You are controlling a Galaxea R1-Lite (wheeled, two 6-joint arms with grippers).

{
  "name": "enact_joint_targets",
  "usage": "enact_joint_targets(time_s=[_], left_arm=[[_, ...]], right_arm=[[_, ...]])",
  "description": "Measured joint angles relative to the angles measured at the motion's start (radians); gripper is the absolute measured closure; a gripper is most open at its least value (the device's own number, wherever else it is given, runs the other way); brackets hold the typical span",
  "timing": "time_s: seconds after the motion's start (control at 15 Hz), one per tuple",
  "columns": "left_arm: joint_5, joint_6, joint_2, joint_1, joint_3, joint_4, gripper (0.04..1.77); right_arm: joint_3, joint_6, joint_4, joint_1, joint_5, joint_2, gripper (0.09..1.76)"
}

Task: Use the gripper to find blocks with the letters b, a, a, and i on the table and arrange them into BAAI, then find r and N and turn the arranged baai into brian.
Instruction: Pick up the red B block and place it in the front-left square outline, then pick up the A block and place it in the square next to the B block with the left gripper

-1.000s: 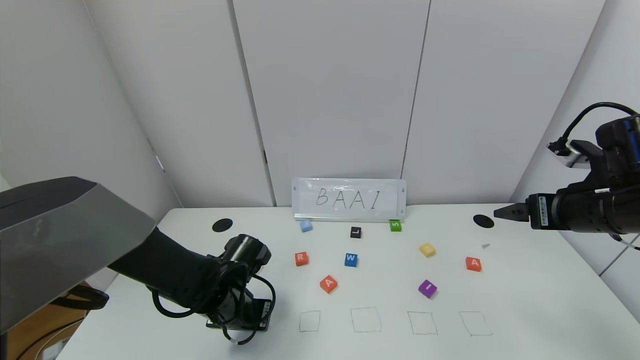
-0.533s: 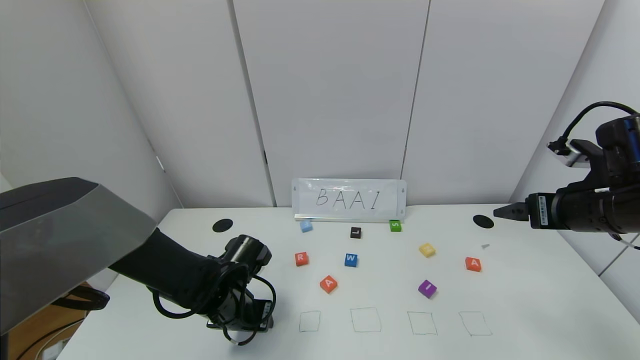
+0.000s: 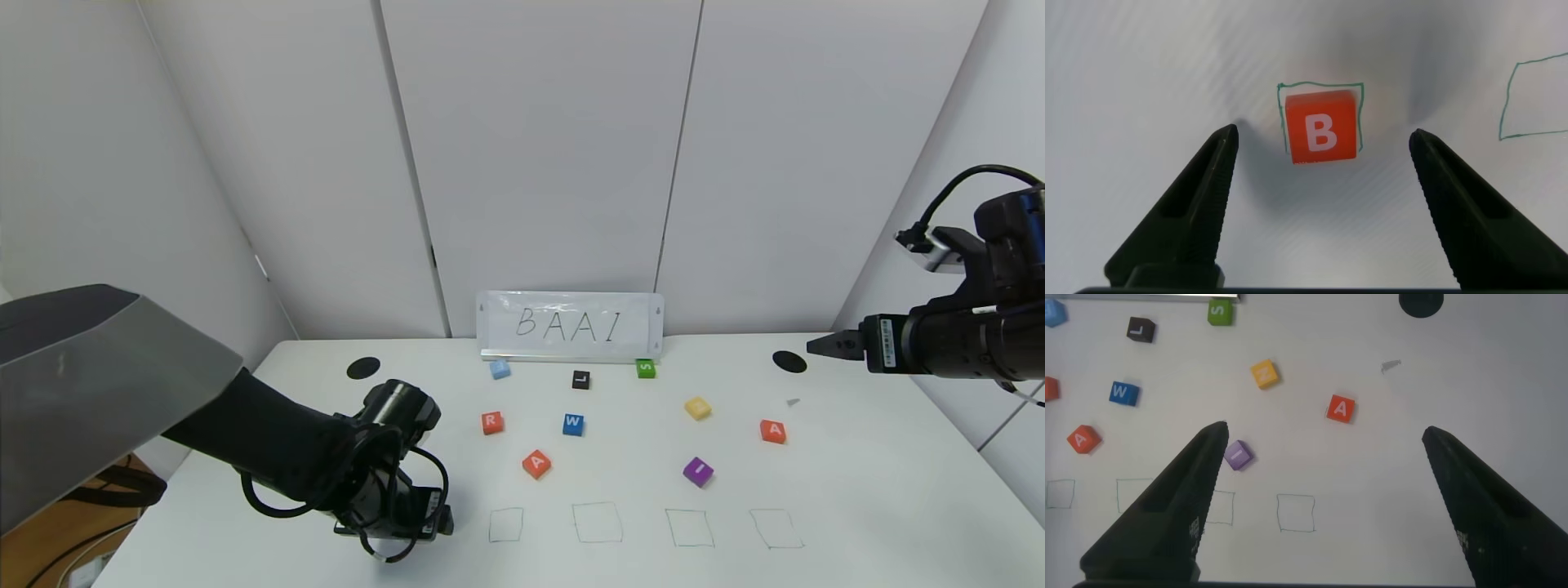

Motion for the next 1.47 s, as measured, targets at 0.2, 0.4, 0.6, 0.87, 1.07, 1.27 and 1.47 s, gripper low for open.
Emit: enact_joint_targets(time_s=[0.2,0.4,0.6,0.87,1.07,1.27,1.47], left_arm=[[0.002,0.002,-0.039,-0.001,0.005,0.001,0.24],[0.005,-0.001,-0.088,-0.003,0.006,0.001,0.2],[0.007,0.0,-0.146,-0.003,-0.006,0.051,0.16],[0.009,0.0,-0.216,-0.003,-0.061,0.115,0.13],[0.009,-0.001,-0.244,-0.011,-0.115,0.151,0.12],[0.009,-0.005,-0.258,-0.022,-0.162,0.18,0.11],[0.009,-0.001,-0.266,-0.023,-0.221,0.199,0.11]], right_arm=[[0.0,0.0,0.0,0.0,0.0,-0.001,0.14],[-0.002,0.0,0.0,-0.002,0.0,-0.003,0.14],[-0.003,0.0,0.0,-0.007,0.0,-0.003,0.14],[-0.003,0.0,0.0,-0.008,0.0,0.001,0.14],[-0.002,0.0,0.001,-0.009,0.0,0.005,0.14],[0.0,0.0,0.0,-0.009,0.0,0.01,0.14],[0.001,0.0,0.0,-0.008,0.0,0.017,0.14]])
